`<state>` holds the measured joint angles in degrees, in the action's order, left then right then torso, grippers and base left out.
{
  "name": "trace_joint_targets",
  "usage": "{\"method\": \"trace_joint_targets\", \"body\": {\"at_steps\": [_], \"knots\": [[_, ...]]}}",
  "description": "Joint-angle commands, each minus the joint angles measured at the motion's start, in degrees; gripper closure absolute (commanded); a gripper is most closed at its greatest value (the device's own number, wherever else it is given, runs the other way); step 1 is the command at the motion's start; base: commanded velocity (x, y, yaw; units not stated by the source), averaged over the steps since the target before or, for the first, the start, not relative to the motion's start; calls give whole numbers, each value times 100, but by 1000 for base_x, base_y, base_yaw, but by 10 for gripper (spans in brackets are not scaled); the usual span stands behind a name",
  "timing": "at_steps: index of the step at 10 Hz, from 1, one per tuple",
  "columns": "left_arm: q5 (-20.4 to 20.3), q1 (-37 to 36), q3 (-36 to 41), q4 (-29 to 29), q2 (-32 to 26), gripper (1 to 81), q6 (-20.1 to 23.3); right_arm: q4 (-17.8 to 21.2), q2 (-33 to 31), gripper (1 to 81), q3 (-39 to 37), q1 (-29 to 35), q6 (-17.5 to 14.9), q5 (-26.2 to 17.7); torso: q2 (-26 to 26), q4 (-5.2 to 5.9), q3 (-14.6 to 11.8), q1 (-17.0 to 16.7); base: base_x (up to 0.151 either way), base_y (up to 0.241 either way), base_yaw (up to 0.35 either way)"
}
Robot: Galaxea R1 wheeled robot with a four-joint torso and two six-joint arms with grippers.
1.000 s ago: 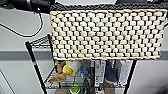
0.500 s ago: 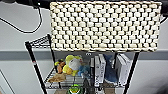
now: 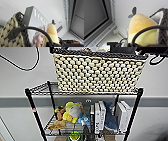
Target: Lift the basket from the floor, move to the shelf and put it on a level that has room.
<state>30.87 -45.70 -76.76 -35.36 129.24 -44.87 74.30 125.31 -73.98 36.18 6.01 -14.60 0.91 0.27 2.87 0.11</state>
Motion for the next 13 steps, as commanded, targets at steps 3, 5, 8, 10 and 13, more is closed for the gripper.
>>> {"method": "trace_joint_targets", "body": {"at_steps": [3, 5, 8, 10, 13], "knots": [[-81, -927, -567, -85, 532, 811, -21, 137, 400, 811, -799, 1097, 85, -464, -2, 0, 2, 0, 0, 0, 0], [32, -743, -847, -49, 559, 811, 5, 102, 577, 811, -1082, 947, 85, -543, -2, 0, 2, -2, 0, 0, 0], [130, -374, -1253, -32, 621, 811, 251, -206, 911, 811, -1750, 640, 85, -798, -2, 0, 5, 0, 0, 0, 0], [306, -181, -1675, -32, 726, 811, 488, -329, 1096, 811, -2295, 437, 85, -1132, -2, 0, 5, 0, 0, 0, 0], [543, 57, -2449, -41, 1104, 811, 910, -645, 1474, 811, -3086, 288, 85, -1554, -5, 0, 7, 0, 0, 0, 0]]}}
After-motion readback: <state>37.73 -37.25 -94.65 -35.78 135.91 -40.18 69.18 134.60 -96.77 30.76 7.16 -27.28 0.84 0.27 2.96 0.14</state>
